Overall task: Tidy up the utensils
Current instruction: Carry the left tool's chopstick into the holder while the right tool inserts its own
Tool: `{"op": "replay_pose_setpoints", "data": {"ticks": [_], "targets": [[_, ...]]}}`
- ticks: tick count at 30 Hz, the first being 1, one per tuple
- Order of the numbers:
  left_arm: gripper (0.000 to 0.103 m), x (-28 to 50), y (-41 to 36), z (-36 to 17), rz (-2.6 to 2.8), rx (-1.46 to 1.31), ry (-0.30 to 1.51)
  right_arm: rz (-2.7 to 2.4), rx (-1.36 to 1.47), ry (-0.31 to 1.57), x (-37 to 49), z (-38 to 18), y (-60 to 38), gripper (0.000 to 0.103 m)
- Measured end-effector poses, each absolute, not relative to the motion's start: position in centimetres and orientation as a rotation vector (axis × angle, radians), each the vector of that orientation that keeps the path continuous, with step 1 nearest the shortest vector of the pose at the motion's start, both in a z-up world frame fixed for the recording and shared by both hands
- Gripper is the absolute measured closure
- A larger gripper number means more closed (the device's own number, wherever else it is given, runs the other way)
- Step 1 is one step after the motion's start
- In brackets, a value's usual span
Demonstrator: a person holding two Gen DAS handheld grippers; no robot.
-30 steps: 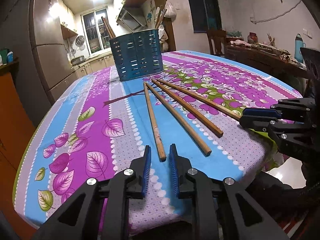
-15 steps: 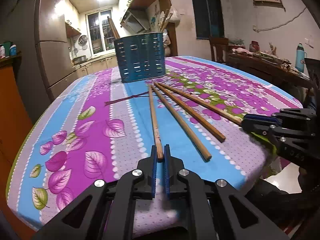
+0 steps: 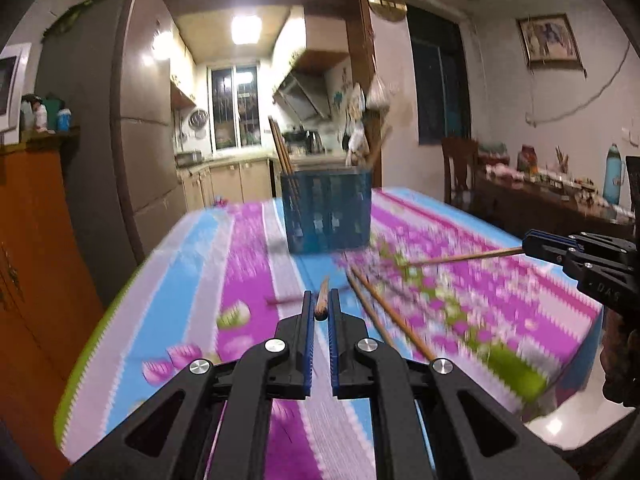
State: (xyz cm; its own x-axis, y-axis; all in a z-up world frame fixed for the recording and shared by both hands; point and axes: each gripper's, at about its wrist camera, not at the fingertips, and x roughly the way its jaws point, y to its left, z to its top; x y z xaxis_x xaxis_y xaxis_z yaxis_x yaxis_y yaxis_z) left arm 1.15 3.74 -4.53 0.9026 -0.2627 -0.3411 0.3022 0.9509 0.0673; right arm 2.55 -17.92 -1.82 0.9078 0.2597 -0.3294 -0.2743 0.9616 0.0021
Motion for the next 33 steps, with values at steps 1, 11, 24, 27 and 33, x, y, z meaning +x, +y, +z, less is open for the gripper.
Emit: {"op": "replay_pose_setpoints", "data": {"ticks": [1, 11, 24, 27, 33], "targets": [[0.095, 1.2, 3.9, -3.7, -0.297, 0.111, 0.32, 0.283, -0.043, 0.316, 2.8, -1.0, -18.2, 0.098], [0.095, 3.1, 5.0, 3.2, -0.324, 0.063, 0.227, 0.323, -0.039, 0.238, 5.4, 4.5, -19.5, 0.098], [0.095, 6.7, 3.9, 7.6, -0.355, 0.022, 0.293, 0.356, -0.017, 0.25, 8.8, 8.5, -20.0, 0.098], [0.095, 7.3, 3.6, 8.3, -0.349, 0.017, 0.308, 0.355, -0.009, 0.264, 9.3, 8.9, -20.0, 0.098], [0.095, 7.9, 2.9, 9.6, -0.348, 0.033, 0.312, 0.35, -0.012, 0.257, 9.3, 9.9, -20.1, 0.098]]}}
